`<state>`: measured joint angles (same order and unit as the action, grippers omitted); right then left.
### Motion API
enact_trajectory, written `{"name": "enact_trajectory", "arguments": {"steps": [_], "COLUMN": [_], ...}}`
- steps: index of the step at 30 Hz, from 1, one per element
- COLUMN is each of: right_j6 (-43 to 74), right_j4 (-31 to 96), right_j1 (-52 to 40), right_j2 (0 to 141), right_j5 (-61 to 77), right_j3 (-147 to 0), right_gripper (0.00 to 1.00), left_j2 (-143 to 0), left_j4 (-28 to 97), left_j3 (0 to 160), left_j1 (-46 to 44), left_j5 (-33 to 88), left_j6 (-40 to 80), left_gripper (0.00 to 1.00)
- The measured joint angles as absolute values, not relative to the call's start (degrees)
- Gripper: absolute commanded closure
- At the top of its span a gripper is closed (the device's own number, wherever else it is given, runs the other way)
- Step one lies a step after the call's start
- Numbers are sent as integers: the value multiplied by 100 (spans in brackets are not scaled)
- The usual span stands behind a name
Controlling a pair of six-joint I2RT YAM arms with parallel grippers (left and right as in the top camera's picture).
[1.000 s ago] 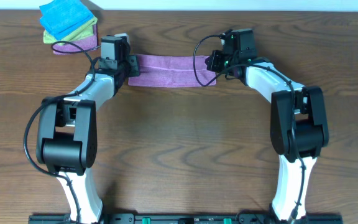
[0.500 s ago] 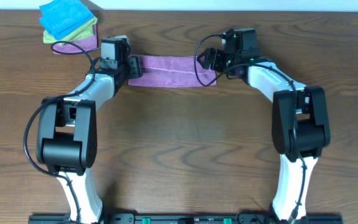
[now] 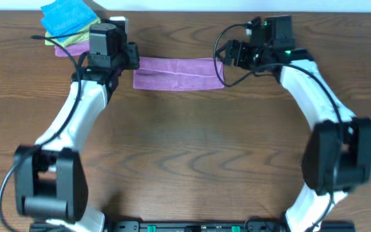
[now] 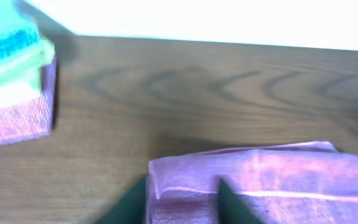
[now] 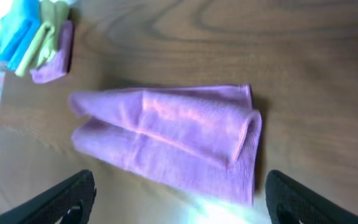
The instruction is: Fold the cloth
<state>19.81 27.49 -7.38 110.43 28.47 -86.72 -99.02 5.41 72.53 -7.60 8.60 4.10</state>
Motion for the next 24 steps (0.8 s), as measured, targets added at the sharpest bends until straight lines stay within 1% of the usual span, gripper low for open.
{"name": "enact_trajectory", "arguments": {"steps": [1, 2, 4, 5, 10, 11, 12, 13, 24], "right_j6": [1896, 1817, 1723, 1706, 1627, 1619, 1601, 1581, 1581], "right_j4": [2974, 3135, 3450, 3601, 4093, 4143, 4182, 4191, 4174], "right_j1": [-738, -738, -738, -738, -740, -742, -742, -742, -762], "right_j2": [10897, 10805, 10691, 10683, 10694, 10694, 10694, 10694, 10694], "right_j5": [2777, 2711, 2571, 2497, 2158, 2073, 2005, 1951, 1688], "right_j3": [-8680, -8687, -8713, -8718, -8715, -8715, -8715, -8715, -8715], "right_gripper": [27, 30, 40, 38, 38, 36, 32, 30, 28], "left_j2": [-9819, -9802, -9835, -9900, -10442, -10676, -10873, -11052, -11754], "left_j4": [591, 611, 652, 683, 613, 602, 587, 563, -30], "left_j3": [7279, 7290, 7301, 7301, 7301, 7301, 7301, 7301, 7299], "left_j1": [-829, -875, -978, -1031, -1066, -1063, -1063, -1063, -1063], "left_j5": [856, 858, 858, 860, 760, 681, 644, 613, 552], "left_j6": [226, 183, 58, -5, -231, -279, -303, -311, -329], "left_gripper": [94, 94, 94, 94, 94, 94, 94, 94, 94]}}
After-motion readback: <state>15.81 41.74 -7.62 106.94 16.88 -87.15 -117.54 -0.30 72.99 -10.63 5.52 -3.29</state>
